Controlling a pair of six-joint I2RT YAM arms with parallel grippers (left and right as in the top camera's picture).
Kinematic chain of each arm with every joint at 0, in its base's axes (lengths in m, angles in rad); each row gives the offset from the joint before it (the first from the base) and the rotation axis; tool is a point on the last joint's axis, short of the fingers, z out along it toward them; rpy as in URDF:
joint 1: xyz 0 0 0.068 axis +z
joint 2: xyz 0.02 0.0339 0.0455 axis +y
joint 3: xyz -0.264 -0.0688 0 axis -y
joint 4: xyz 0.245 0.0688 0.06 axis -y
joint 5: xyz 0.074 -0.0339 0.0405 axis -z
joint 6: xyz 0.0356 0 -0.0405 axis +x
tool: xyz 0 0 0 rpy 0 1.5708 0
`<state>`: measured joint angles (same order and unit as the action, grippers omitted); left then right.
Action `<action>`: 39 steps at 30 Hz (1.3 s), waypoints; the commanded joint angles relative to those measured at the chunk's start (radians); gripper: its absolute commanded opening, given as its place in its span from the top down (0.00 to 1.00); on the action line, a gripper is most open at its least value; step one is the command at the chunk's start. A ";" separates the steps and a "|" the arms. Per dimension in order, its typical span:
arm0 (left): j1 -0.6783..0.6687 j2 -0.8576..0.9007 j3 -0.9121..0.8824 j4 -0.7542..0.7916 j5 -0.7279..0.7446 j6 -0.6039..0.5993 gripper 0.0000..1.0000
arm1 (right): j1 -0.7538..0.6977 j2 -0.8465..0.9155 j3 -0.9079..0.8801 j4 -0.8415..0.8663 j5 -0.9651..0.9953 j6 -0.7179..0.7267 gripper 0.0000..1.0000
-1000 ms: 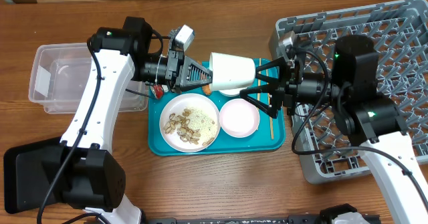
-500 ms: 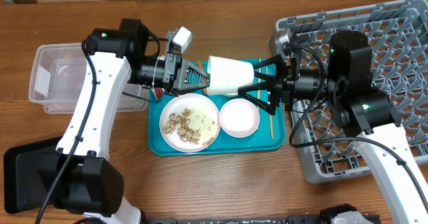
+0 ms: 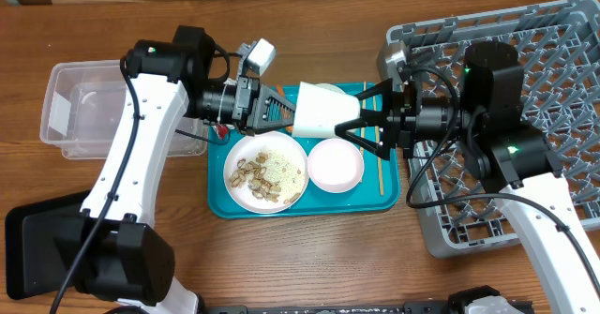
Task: Sort waste into correct bins and load items into the dishwasher
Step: 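Lift the cup and pass it from left gripper to right gripper, then place the cup upside down in the dish rack with right gripper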
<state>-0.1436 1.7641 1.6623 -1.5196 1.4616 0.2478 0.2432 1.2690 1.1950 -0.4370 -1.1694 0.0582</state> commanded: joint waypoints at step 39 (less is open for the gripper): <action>0.129 -0.028 0.010 -0.014 -0.373 -0.046 0.16 | -0.476 0.095 0.053 -0.809 1.161 0.343 0.45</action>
<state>-0.0132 1.7626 1.6623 -1.5311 1.1030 0.2085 -0.2291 1.3178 1.2240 -1.2587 -0.0448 0.3809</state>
